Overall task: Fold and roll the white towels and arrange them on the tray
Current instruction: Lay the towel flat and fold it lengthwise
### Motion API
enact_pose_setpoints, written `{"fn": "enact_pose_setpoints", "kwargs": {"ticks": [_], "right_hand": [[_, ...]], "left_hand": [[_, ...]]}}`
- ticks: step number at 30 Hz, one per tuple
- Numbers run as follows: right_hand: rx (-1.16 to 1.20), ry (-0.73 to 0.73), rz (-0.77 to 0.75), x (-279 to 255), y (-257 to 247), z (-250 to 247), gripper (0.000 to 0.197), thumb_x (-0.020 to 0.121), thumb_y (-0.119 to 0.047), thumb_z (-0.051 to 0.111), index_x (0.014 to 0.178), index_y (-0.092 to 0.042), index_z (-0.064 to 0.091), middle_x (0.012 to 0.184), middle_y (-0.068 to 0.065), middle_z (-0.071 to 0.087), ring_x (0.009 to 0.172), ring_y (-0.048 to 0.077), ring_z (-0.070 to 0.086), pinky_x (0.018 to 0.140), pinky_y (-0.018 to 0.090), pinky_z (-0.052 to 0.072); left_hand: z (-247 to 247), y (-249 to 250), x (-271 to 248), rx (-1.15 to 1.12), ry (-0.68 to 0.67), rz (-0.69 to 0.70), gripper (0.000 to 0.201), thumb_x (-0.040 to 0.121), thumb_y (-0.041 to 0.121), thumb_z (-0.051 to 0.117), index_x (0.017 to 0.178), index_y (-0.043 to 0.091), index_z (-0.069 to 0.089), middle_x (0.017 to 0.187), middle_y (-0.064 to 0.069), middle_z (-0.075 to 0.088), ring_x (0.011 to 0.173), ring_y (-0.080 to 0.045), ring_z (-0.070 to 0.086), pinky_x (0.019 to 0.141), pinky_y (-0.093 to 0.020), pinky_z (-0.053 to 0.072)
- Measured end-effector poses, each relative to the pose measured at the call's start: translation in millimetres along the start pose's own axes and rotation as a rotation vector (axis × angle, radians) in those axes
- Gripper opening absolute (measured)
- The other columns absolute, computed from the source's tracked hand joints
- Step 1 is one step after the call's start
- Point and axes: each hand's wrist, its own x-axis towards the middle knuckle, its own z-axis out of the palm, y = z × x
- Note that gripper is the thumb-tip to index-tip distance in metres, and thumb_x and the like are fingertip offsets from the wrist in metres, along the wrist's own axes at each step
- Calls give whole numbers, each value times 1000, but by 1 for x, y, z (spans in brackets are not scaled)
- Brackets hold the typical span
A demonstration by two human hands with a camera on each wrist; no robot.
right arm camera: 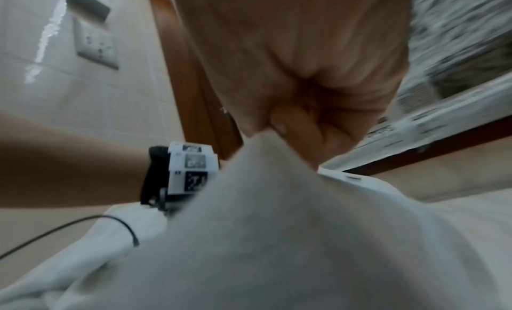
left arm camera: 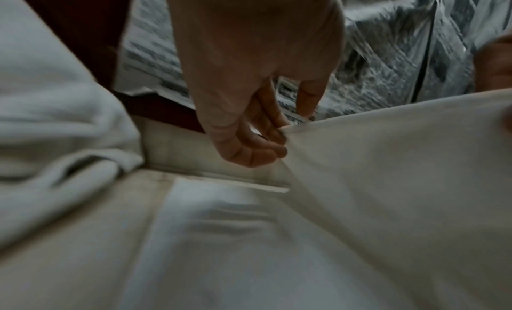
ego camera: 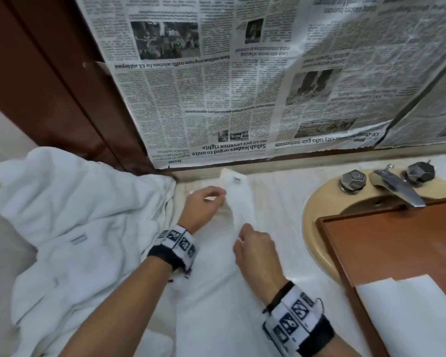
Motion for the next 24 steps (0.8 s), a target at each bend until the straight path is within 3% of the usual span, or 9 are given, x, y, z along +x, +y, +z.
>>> {"fn": "enact_pose_setpoints", "kwargs": {"ticks": [2, 6, 8, 10, 15, 18, 21, 24], "right_hand": [[-25, -70, -24, 6, -27, 23, 16, 99, -14, 44, 111, -8, 51, 100, 13, 65, 89, 30, 64, 64, 28, 35], [-31, -175, -2, 13, -59, 73, 22, 100, -13, 42, 119, -6, 48, 110, 17, 63, 98, 35, 62, 73, 36, 46], [-51, -224, 4, 13, -63, 91, 21, 99, -11, 41, 119, -6, 47, 110, 18, 62, 99, 36, 61, 71, 37, 43], [-53, -225, 6, 14, -64, 102, 19, 99, -10, 40, 115, -6, 47, 108, 17, 62, 96, 35, 61, 66, 34, 37], [10, -153, -20, 15, -60, 115, 15, 99, -14, 40, 113, -9, 45, 99, 14, 64, 86, 33, 61, 62, 36, 41], [27, -144, -35, 15, -56, 122, 14, 100, -15, 39, 112, -9, 44, 96, 13, 64, 84, 33, 61, 61, 36, 40], [17, -207, -68, 18, -52, 126, 14, 98, -13, 41, 109, -6, 47, 97, 16, 64, 86, 36, 61, 63, 38, 42], [79, -387, -134, 16, -45, 121, 21, 95, -17, 49, 109, -3, 56, 99, 18, 65, 90, 35, 61, 77, 42, 50]], "left_hand": [[-28, -12, -1, -3, 63, -41, 9, 88, 16, 72, 96, 19, 74, 97, 9, 74, 82, -4, 69, 69, -19, 54], [-51, -54, -10, 131, 91, -175, 14, 85, 8, 73, 88, 22, 70, 89, 9, 70, 84, -12, 66, 73, -16, 51], [-51, -69, -12, 121, 97, -194, 15, 85, 8, 73, 88, 22, 70, 92, 6, 70, 88, -15, 67, 82, -27, 55], [-50, -73, -11, 120, 123, -176, 14, 86, 8, 71, 92, 20, 69, 95, 6, 69, 91, -14, 66, 86, -30, 54], [-46, -69, -15, 112, 199, -174, 27, 85, -6, 57, 99, 15, 66, 92, 6, 61, 80, -5, 57, 74, -11, 44], [-46, -69, -16, 117, 202, -196, 24, 84, -4, 59, 102, 11, 64, 91, 4, 59, 76, -4, 54, 68, -5, 40], [-44, -67, -13, 190, 199, -234, 23, 85, 2, 62, 105, 12, 62, 96, 1, 59, 81, -12, 56, 72, -14, 43], [-44, -69, -8, 384, 181, -228, 32, 85, 3, 60, 116, 6, 58, 113, -12, 58, 97, -25, 57, 87, -33, 48]]}}
